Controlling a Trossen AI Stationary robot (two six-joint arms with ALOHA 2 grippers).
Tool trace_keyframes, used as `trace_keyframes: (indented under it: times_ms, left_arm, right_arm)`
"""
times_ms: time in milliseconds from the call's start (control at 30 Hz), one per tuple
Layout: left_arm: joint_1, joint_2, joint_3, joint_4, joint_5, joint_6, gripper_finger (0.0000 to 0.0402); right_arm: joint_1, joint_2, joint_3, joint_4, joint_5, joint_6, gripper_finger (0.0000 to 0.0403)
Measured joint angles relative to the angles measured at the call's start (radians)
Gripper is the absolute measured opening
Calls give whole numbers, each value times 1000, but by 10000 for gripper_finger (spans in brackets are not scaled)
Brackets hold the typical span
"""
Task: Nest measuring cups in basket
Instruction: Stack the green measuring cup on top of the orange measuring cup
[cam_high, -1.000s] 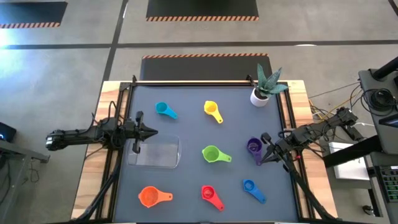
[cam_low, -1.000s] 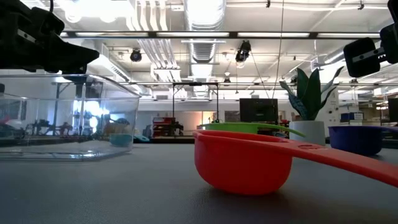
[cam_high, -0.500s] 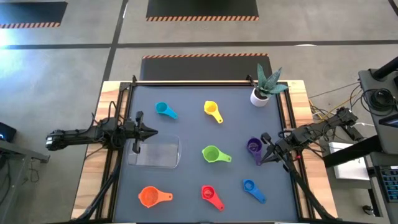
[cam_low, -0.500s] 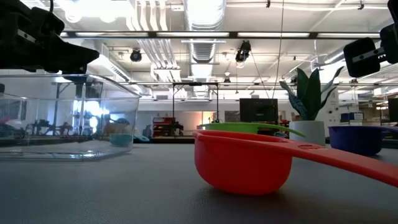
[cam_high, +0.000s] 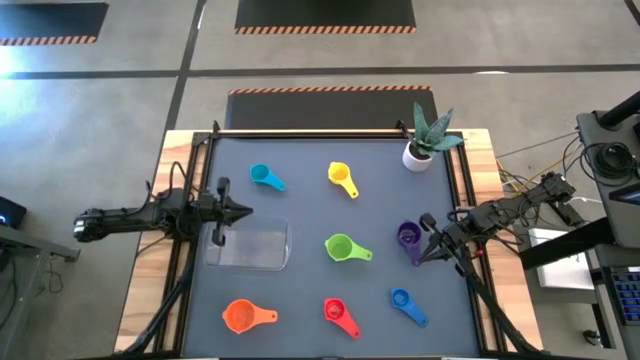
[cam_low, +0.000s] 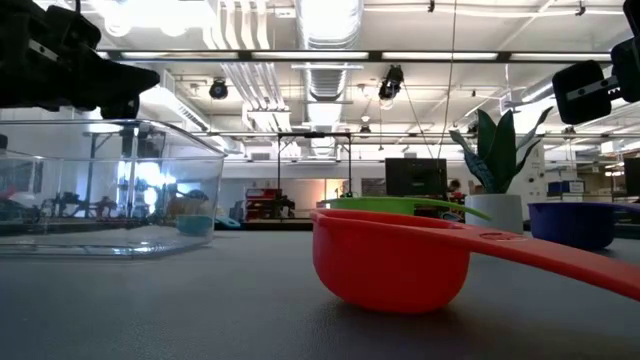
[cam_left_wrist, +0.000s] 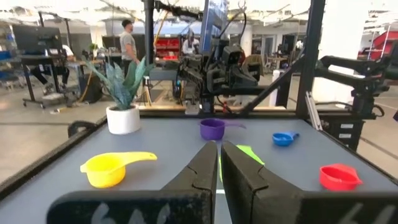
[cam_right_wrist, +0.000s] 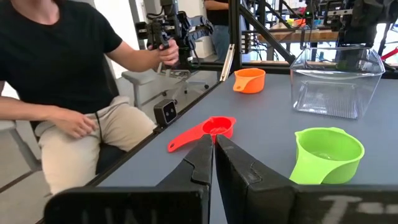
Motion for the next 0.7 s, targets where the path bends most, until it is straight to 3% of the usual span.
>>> trace_keyframes:
  times_ms: [133, 300, 700]
  left_arm:
    - [0, 27, 6, 27, -1, 30, 5]
    - [0, 131, 126, 12, -1, 69, 20]
    - [0, 639, 400, -46, 0, 154, 97]
  right_arm:
    - [0, 0, 0, 0, 0, 0, 9]
    - [0, 0, 0, 0, 0, 0, 9]
    - [0, 0, 0, -3, 0, 0, 9]
